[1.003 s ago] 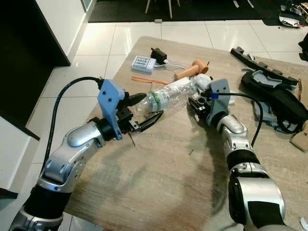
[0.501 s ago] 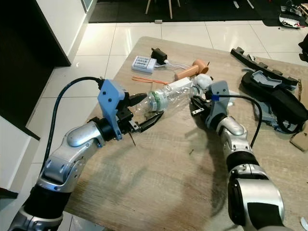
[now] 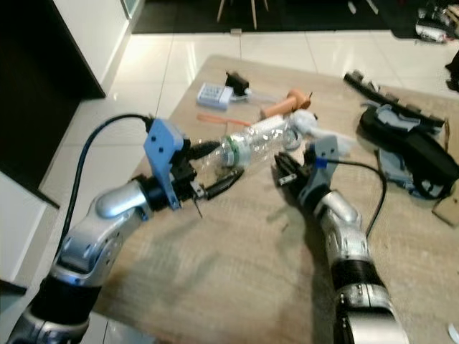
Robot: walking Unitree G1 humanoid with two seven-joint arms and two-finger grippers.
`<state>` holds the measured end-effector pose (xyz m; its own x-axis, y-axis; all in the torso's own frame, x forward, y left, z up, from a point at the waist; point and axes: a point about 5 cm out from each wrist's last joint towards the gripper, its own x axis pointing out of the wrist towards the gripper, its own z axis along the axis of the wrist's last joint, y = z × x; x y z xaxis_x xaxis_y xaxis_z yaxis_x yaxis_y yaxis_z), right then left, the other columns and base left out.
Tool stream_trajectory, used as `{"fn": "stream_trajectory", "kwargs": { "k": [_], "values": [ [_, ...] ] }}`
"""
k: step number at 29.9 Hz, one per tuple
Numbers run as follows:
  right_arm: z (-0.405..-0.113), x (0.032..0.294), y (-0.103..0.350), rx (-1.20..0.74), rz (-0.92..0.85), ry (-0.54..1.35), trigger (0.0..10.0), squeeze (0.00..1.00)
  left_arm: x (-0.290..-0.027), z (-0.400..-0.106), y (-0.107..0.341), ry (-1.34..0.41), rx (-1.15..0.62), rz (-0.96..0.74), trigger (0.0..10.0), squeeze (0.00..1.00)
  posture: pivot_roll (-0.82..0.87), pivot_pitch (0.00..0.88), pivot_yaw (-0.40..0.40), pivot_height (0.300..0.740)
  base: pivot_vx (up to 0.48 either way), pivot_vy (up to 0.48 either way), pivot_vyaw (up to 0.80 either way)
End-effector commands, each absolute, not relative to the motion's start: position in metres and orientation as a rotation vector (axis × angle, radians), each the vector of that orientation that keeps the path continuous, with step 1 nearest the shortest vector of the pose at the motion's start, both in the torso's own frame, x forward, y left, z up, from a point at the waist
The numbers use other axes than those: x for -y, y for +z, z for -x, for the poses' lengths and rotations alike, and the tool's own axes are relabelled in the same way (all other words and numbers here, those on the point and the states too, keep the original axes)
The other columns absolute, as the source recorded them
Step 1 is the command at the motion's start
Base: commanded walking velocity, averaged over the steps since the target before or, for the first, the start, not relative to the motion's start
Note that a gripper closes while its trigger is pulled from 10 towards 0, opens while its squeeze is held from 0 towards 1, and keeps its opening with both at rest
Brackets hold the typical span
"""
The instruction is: Picking trash to rubbish bin
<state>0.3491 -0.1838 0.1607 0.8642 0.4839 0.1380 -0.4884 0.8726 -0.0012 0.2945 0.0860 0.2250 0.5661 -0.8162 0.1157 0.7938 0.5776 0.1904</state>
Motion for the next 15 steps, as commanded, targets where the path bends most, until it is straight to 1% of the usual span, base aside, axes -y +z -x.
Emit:
{"fn": "stream_trajectory", "kwargs": {
  "k": [1,2,4,5,6,7,10,11,15],
  "values": [
    [-0.340,0.181,0.142,0.046,-0.075,0.506,0.0,0.00,-0.088,-0.291,0.223,-0.966,0.188,-0.109,10.0,0.00,0.05,0.252,0.057,0.740,0.000,0.000,0.00],
    [-0.328,0.178,0.147,0.049,-0.105,0.528,0.0,0.00,-0.090,-0.289,0.223,-0.972,0.184,-0.079,10.0,0.00,0.05,0.251,0.060,0.740,0.000,0.000,0.00],
    [-0.312,0.173,0.152,0.041,-0.122,0.582,0.0,0.00,-0.092,-0.287,0.223,-0.978,0.176,-0.062,10.0,0.00,0.05,0.250,0.061,0.740,0.000,0.000,0.00],
    [-0.312,0.173,0.152,0.041,-0.122,0.582,0.0,0.00,-0.092,-0.287,0.223,-0.978,0.176,-0.062,10.0,0.00,0.05,0.250,0.061,0.740,0.000,0.000,0.00],
    [-0.294,0.167,0.156,0.009,-0.116,0.656,0.0,0.00,-0.094,-0.284,0.222,-0.984,0.168,-0.058,10.0,0.00,0.05,0.248,0.058,0.740,0.000,0.000,0.00],
    [-0.294,0.167,0.156,0.009,-0.116,0.656,0.0,0.00,-0.094,-0.284,0.222,-0.984,0.168,-0.058,10.0,0.00,0.05,0.248,0.058,0.740,0.000,0.000,0.00],
    [-0.273,0.160,0.161,-0.044,-0.113,0.740,0.0,0.00,-0.095,-0.282,0.221,-0.988,0.162,-0.050,10.0,0.00,0.04,0.246,0.056,0.740,0.000,0.000,0.00],
    [-0.273,0.160,0.161,-0.044,-0.113,0.740,0.0,0.00,-0.095,-0.282,0.221,-0.988,0.162,-0.050,10.0,0.00,0.04,0.246,0.056,0.740,0.000,0.000,0.00],
    [-0.256,0.158,0.172,-0.083,-0.105,0.802,0.0,0.00,-0.095,-0.279,0.221,-1.006,0.158,-0.024,10.0,0.00,0.04,0.243,0.056,0.740,0.000,0.000,0.00]
  ]
}}
